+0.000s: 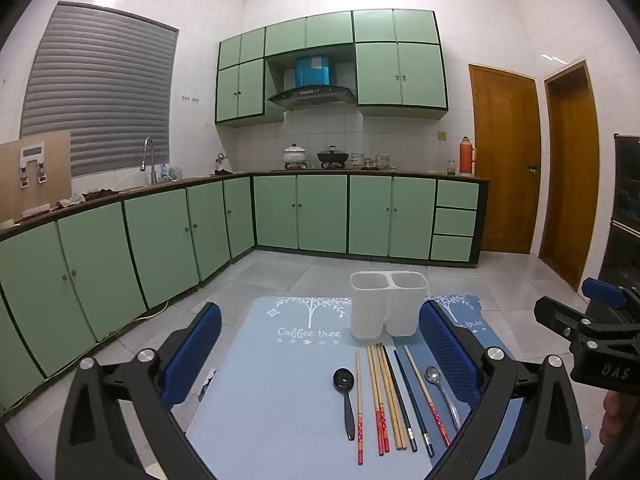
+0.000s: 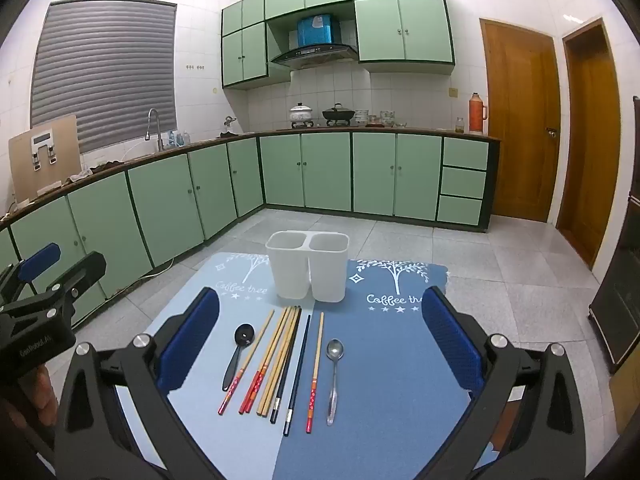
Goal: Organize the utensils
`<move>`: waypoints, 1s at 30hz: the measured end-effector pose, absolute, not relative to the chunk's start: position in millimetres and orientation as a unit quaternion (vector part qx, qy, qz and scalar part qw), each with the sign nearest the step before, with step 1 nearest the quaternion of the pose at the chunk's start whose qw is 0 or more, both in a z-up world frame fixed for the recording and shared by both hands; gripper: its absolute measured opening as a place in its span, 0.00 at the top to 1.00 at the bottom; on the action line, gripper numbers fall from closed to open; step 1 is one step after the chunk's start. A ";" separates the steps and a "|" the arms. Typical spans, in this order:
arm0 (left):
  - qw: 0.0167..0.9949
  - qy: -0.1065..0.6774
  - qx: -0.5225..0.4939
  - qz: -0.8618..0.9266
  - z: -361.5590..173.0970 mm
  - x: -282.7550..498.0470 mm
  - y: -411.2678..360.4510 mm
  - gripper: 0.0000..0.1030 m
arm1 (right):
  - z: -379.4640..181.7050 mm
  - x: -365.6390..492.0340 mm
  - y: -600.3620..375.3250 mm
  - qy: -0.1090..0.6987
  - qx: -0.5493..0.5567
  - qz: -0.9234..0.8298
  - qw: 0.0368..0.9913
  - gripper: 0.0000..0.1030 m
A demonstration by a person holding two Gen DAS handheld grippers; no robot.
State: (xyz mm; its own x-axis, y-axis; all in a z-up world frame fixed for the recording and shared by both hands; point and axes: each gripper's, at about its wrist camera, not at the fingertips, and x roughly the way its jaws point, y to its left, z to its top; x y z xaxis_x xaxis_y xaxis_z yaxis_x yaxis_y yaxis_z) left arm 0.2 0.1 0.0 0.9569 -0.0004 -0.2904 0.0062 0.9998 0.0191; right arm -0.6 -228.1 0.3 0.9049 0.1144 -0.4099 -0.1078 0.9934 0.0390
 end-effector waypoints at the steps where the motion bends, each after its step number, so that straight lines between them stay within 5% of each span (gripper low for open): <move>1: 0.989 0.146 0.010 -0.002 0.0 0.2 0.0 0.06 | 0.3 -0.6 -227.9 0.211 0.008 0.057 0.976 0.05; 30: 0.989 0.145 0.012 -0.001 1.8 0.7 6.1 0.06 | -0.5 1.6 -227.5 0.213 0.010 0.057 0.975 0.05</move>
